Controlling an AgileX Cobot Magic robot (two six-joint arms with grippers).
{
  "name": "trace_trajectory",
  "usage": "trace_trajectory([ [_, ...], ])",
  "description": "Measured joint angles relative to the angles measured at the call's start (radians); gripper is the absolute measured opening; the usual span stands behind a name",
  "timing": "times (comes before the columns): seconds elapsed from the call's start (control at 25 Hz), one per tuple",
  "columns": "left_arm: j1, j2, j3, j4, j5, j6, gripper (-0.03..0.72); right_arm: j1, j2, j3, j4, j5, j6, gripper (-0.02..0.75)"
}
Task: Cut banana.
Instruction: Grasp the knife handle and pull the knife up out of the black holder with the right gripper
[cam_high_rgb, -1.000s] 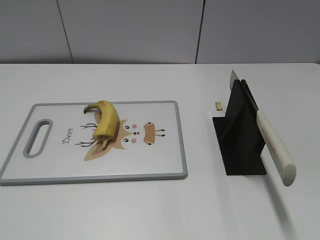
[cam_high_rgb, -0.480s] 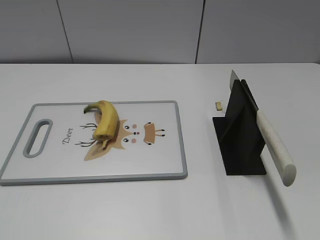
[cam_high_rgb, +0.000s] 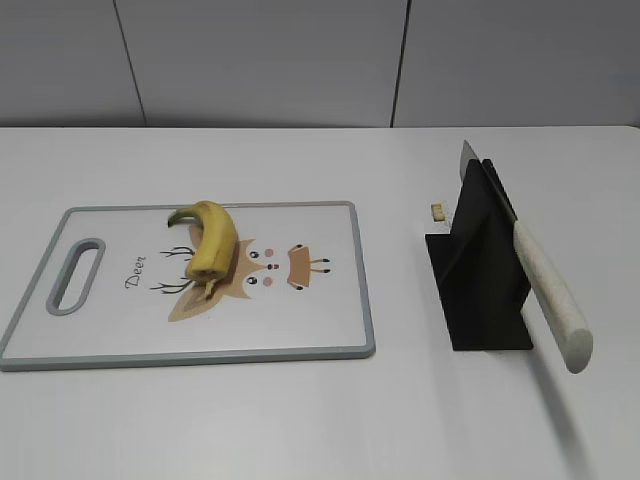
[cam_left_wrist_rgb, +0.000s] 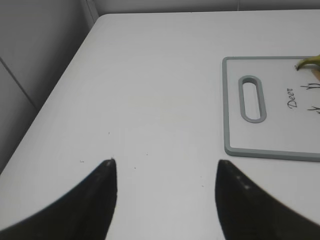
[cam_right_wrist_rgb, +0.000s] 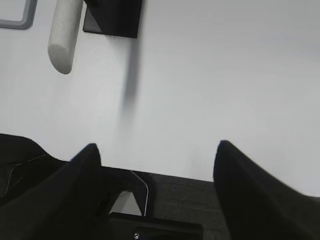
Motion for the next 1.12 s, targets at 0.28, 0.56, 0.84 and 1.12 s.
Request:
trace_trajectory([
  [0.28, 0.000, 0.000, 0.000, 0.000, 0.000, 0.000, 0.589, 0.148, 0.119, -0.008, -0.014, -0.001, 0.074, 0.535],
  [0.56, 0.000, 0.000, 0.000, 0.000, 0.000, 0.000, 0.589, 0.221, 0.225, -0.054, -0.041, 0.002, 0.115, 0.519],
  [0.84, 0.000, 0.000, 0.000, 0.000, 0.000, 0.000, 0.589, 0.259, 0.388, -0.204, -0.021, 0.002, 0.124, 0.519],
  [1.12, 0.000, 0.000, 0.000, 0.000, 0.000, 0.000, 0.589, 0.360, 0.598, -0.285, -0.015, -0.013, 0.203, 0.510],
])
